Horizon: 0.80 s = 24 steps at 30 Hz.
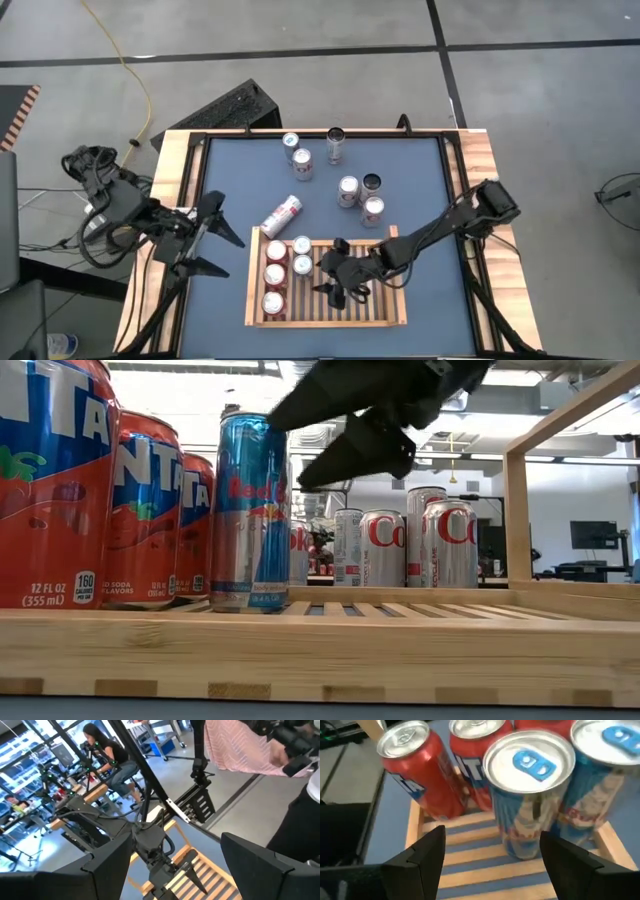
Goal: Place canned beverage on shelf
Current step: Adjust the blue soda can on the shelf
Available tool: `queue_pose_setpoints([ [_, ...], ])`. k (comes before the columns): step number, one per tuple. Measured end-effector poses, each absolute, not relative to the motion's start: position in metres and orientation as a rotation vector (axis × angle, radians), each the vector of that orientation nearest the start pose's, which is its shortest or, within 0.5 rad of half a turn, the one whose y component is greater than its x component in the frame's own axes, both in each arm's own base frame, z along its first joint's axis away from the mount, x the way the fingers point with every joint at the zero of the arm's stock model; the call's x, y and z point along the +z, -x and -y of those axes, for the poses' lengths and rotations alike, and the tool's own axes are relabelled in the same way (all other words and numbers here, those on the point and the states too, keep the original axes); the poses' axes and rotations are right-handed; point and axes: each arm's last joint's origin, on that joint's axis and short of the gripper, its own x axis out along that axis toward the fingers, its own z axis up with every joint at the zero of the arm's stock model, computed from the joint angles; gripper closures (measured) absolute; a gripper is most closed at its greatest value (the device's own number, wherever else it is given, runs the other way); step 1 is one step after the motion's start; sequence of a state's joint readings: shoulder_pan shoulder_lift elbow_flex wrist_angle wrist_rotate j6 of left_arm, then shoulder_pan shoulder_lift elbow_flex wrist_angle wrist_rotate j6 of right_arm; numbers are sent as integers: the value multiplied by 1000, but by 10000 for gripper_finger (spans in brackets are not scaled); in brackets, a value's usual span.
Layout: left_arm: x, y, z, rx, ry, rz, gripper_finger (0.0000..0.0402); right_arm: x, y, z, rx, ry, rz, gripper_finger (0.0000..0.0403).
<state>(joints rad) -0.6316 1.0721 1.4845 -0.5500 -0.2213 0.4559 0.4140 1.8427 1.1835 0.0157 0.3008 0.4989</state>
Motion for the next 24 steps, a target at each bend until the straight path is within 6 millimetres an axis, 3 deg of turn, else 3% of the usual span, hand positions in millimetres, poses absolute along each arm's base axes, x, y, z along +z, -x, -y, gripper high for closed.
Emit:
queue_pose_setpoints([
  [10,477,-152,118,-412,-492,-11,109,174,-374,-154,-135,-242,-602,112],
  [24,476,-146,124,-442,-490,-18,109,171,-384,-146,-173,-270,-540,112],
])
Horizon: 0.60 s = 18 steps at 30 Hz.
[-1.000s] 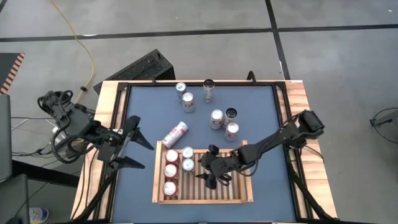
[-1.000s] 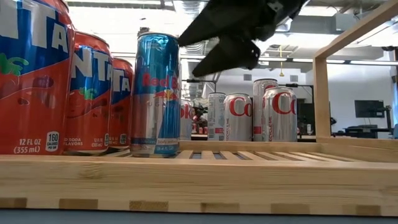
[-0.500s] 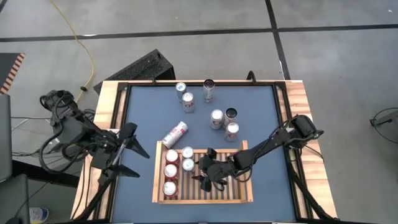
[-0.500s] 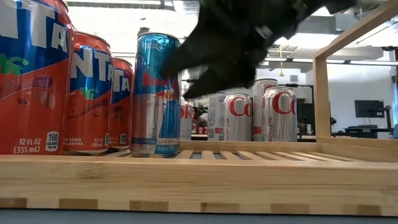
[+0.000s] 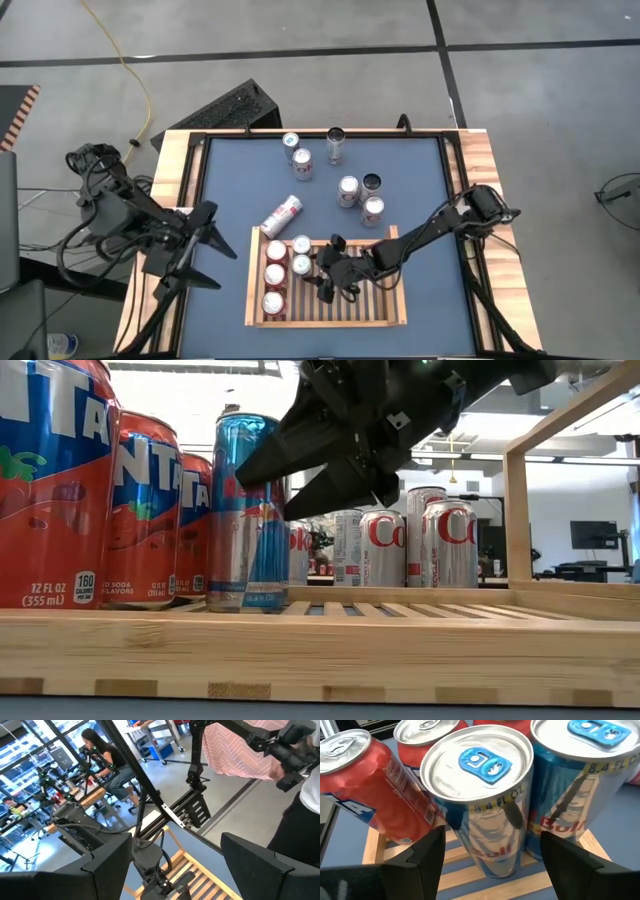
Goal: Place canned beverage on shelf
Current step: Adjust the blue soda can on the shelf
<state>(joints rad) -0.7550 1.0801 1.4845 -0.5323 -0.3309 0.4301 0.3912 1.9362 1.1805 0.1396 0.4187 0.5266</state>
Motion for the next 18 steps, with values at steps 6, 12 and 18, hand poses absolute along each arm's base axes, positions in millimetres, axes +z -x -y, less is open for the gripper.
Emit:
queue_pose_setpoints([
  [6,475,-146,125,-444,-489,-26,109,172,-384,-146,-187,-310,-530,112],
  [12,475,-146,124,-441,-489,-27,109,172,-383,-147,-224,-350,-517,112],
  [18,475,-146,124,-441,-488,-27,109,172,-382,-150,-247,-367,-501,112],
])
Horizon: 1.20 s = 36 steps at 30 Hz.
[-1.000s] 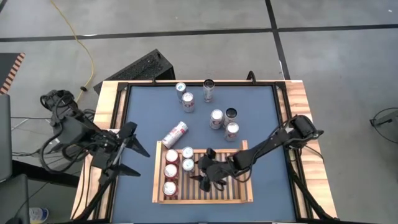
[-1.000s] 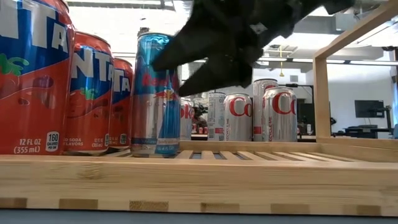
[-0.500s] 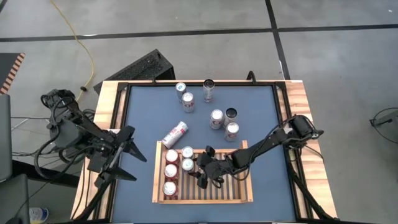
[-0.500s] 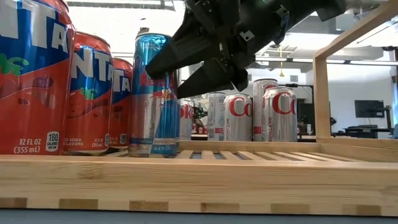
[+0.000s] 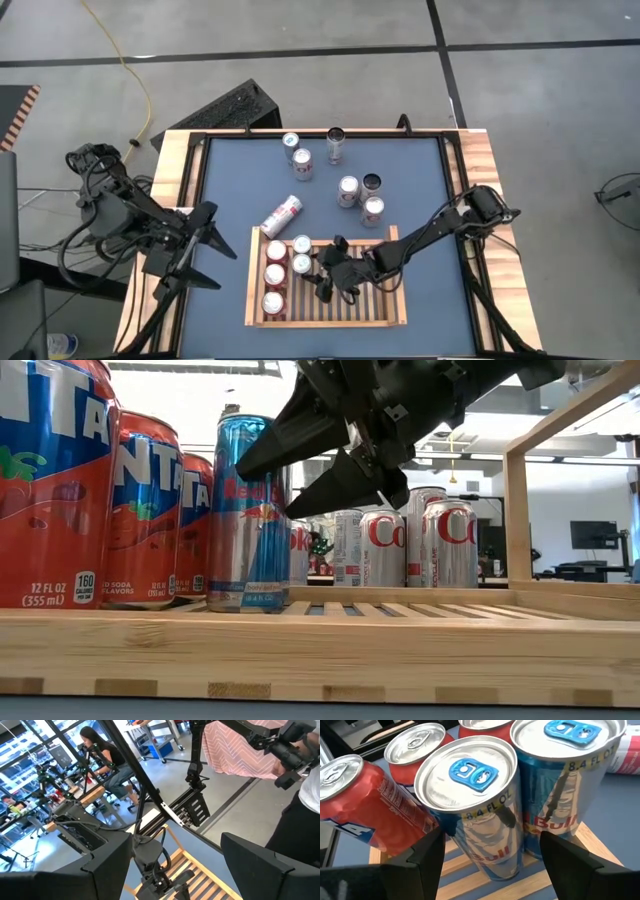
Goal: Place canned beverage on shelf
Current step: Adjust the blue soda can on the shelf, then put the blue soda can on the shelf aligned with the other blue soda can
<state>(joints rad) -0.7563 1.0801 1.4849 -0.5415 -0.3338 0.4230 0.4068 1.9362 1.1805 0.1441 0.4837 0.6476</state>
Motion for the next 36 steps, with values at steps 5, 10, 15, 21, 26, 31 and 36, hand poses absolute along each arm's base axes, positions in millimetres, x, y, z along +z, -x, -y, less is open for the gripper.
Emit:
queue_pose_setpoints([
  [5,475,-146,124,-442,-487,-27,109,174,-383,-150,-243,-379,-483,112],
  [10,475,-146,124,-442,-486,-27,109,174,-381,-155,-218,-380,-490,112],
  [15,475,-146,124,-443,-486,-27,109,178,-374,-172,-153,-360,-494,112],
  [21,475,-146,125,-445,-474,-31,109,182,-366,-179,-222,-326,-466,112],
  [26,475,-146,125,-445,-463,-33,109,180,-367,-171,-303,-305,-462,112],
  [31,474,-146,125,-446,-457,-42,109,181,-367,-172,-297,-289,-460,112],
  [36,473,-146,122,-372,-450,-66,109,212,-355,-176,-224,-252,-424,112],
])
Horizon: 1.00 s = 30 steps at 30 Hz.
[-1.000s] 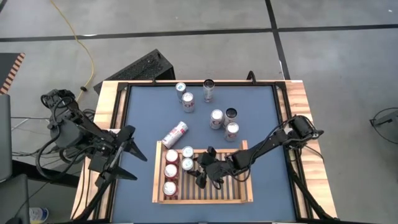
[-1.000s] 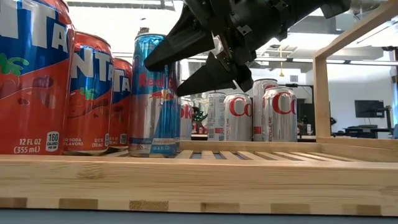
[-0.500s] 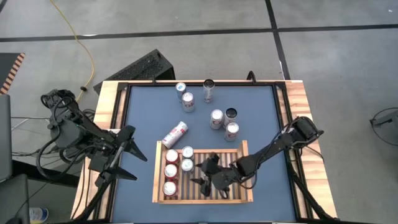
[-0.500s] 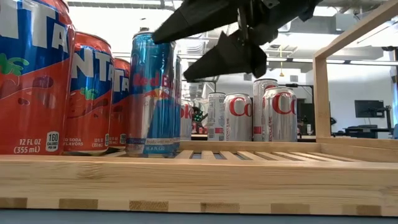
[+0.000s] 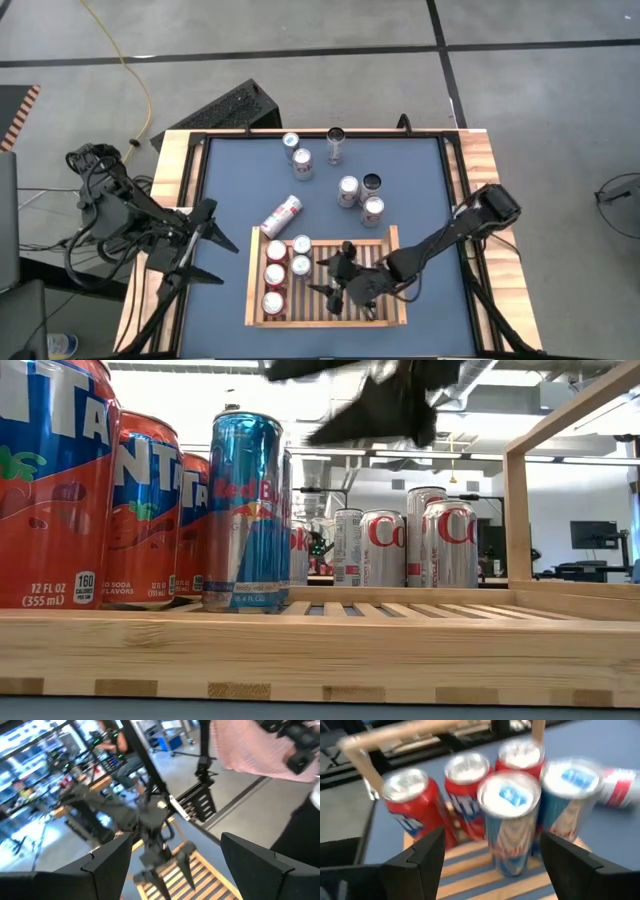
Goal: Place canned beverage on shelf
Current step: Put the blue soda can on the shelf aligned with the other blue soda can
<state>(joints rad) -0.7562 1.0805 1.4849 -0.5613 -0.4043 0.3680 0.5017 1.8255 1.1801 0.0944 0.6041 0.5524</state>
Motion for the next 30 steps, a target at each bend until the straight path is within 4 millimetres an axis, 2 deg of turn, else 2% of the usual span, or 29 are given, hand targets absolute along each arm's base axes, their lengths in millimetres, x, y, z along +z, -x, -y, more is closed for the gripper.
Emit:
queue_pose_setpoints([
  [3,471,-146,121,-336,-434,-101,109,240,-350,-163,-237,-208,-366,112],
  [6,466,-146,119,-288,-449,-155,109,270,-343,-138,-310,-147,-316,112],
  [10,462,-147,114,-182,-457,-201,109,300,-336,-94,-401,-104,-286,112],
  [15,460,-159,94,-34,-486,-258,109,317,-335,-32,-557,-100,-265,112],
  [18,461,-171,70,99,-469,-285,109,320,-333,-9,-535,-121,-279,112],
  [21,461,-182,36,209,-439,-313,109,326,-328,0,-483,-136,-287,112],
  [25,458,-192,-19,314,-379,-367,109,331,-321,1,-473,-126,-296,112],
  [30,446,-202,-82,277,-329,-426,109,331,-317,-4,-454,-91,-338,112],
])
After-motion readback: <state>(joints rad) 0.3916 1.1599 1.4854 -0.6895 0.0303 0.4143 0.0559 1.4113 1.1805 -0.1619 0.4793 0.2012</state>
